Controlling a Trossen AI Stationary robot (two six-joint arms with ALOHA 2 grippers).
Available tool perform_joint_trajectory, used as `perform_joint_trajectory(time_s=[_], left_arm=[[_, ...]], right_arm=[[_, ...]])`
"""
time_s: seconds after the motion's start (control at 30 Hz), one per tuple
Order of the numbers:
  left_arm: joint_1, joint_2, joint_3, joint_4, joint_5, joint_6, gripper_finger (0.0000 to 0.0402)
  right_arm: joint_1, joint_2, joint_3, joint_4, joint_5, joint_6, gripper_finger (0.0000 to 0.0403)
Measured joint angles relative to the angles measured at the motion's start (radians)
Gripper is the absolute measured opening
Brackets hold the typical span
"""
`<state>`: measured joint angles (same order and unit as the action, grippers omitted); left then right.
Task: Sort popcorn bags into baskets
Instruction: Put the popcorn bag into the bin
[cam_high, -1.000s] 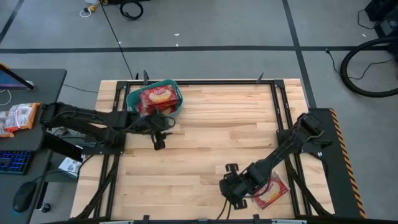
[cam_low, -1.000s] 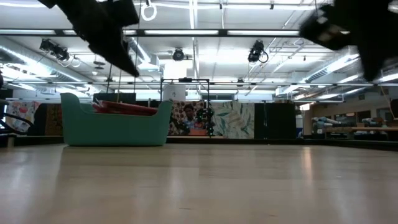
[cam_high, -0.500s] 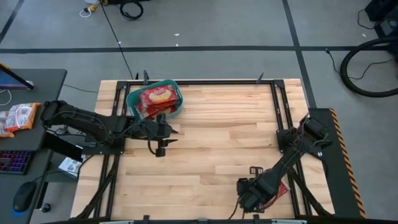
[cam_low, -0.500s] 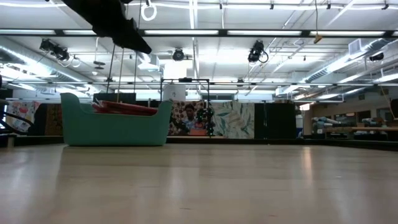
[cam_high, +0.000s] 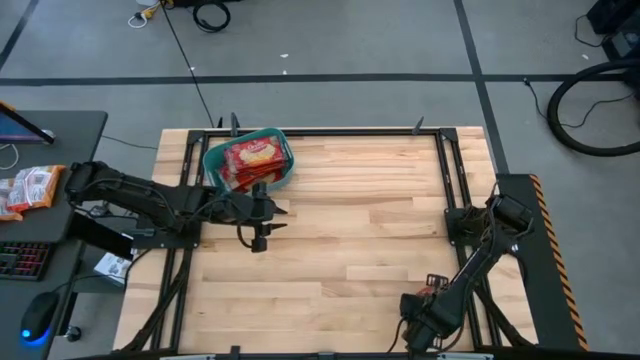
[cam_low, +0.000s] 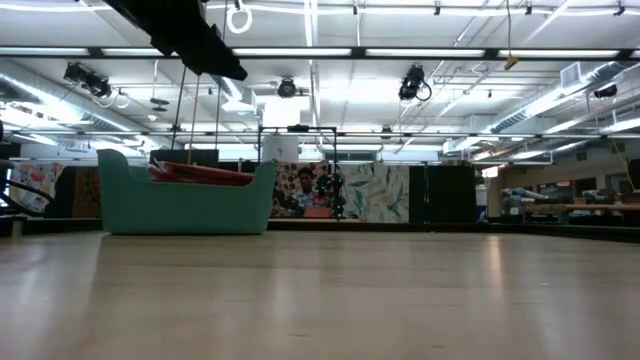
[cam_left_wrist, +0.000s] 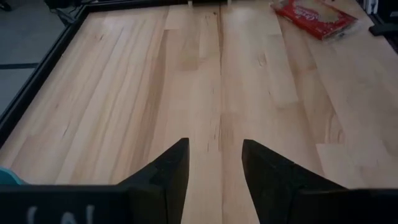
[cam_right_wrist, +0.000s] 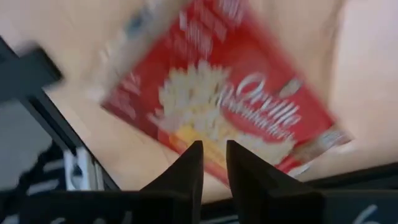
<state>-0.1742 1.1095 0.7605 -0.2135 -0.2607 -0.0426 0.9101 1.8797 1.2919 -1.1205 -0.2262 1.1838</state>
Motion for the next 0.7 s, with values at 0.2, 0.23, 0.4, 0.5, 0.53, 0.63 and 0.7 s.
perform_joint_trajectory(time_s=[0.2, 0.23, 0.4, 0.5, 0.53, 0.63, 0.7], left_arm=[[-0.005, 0.000, 0.000, -0.001, 0.001, 0.001, 0.0153], [-0.005, 0.000, 0.000, 0.000, 0.001, 0.001, 0.0153], [-0.005, 0.000, 0.000, 0.002, 0.001, 0.001, 0.0153], [-0.005, 0.000, 0.000, 0.006, 0.001, -0.004, 0.0153], [-0.005, 0.000, 0.000, 0.008, 0.002, -0.004, 0.0153], [-0.005, 0.000, 0.000, 0.013, 0.012, -0.005, 0.0153], [-0.005, 0.001, 0.000, 0.021, 0.022, -0.003, 0.0153]], right_arm=[[0.004, 0.000, -0.095, 0.043, -0.112, -0.007, 0.0051], [0.004, 0.000, -0.111, 0.056, -0.112, -0.011, 0.0047], [-0.021, 0.000, -0.190, 0.201, -0.119, -0.048, 0.0032], [-0.070, -0.006, -0.201, 0.247, -0.045, -0.083, 0.0025], [-0.093, -0.009, -0.200, 0.251, -0.001, -0.094, 0.0022], [-0.174, -0.010, -0.200, 0.269, 0.132, -0.164, 0.0015], [-0.239, -0.010, -0.200, 0.320, 0.230, -0.255, 0.0012]])
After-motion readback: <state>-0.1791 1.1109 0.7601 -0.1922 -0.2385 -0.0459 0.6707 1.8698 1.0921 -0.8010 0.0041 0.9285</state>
